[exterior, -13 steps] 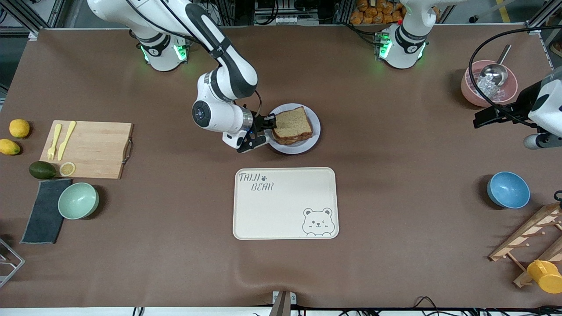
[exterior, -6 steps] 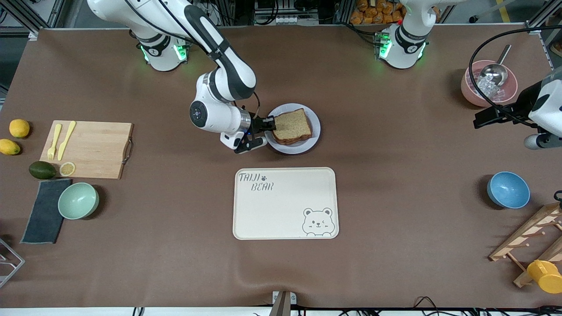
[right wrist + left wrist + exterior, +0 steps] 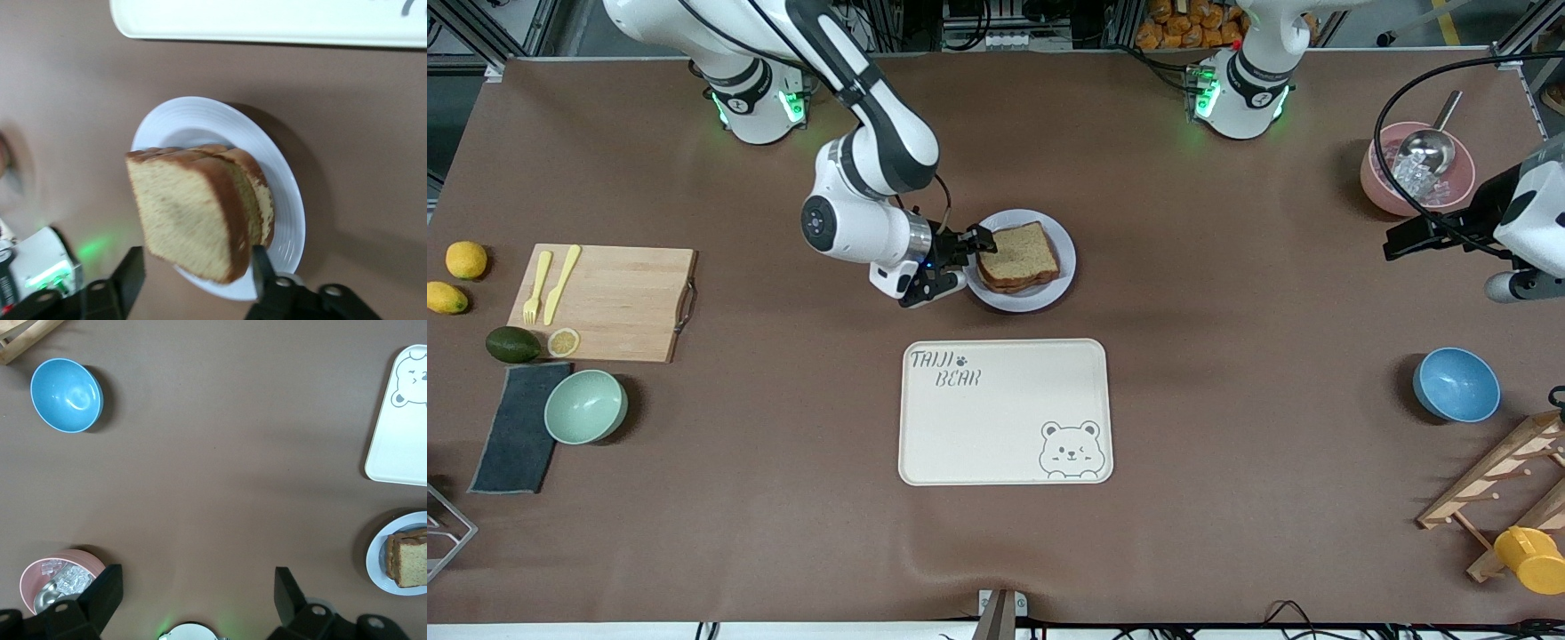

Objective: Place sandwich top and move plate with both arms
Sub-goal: 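Lower the bread onto the egg toast and open the right gripper, then withdraw the right gripper while the left gripper reaches toward the plate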

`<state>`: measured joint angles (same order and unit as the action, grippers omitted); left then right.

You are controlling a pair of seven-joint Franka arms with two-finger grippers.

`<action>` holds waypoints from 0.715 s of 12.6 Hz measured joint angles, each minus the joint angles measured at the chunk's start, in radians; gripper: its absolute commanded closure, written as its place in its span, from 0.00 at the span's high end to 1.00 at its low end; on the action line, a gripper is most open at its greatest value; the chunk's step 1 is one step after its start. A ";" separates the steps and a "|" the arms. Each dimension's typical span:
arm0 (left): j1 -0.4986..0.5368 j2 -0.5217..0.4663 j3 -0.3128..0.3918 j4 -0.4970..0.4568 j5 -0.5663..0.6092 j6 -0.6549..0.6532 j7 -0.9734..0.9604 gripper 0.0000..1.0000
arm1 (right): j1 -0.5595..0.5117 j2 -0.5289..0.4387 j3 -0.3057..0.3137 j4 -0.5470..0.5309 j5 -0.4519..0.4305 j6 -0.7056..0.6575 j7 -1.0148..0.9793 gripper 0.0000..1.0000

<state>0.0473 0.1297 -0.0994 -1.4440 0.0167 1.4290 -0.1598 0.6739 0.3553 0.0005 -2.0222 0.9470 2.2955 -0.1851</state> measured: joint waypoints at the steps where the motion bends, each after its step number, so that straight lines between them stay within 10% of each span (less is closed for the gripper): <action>1: 0.000 0.000 0.000 0.000 0.000 0.001 0.000 1.00 | -0.024 -0.025 -0.012 0.001 -0.004 -0.047 0.000 1.00; 6: -0.001 0.000 0.000 0.000 0.000 0.002 0.000 1.00 | -0.106 -0.078 -0.081 0.033 -0.210 -0.119 -0.003 1.00; 9: -0.002 0.000 0.000 0.000 0.000 0.005 0.000 1.00 | -0.117 -0.079 -0.222 0.102 -0.397 -0.240 -0.004 1.00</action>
<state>0.0452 0.1297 -0.0994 -1.4439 0.0167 1.4343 -0.1598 0.5566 0.2759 -0.2214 -1.9199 0.5495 2.0552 -0.1888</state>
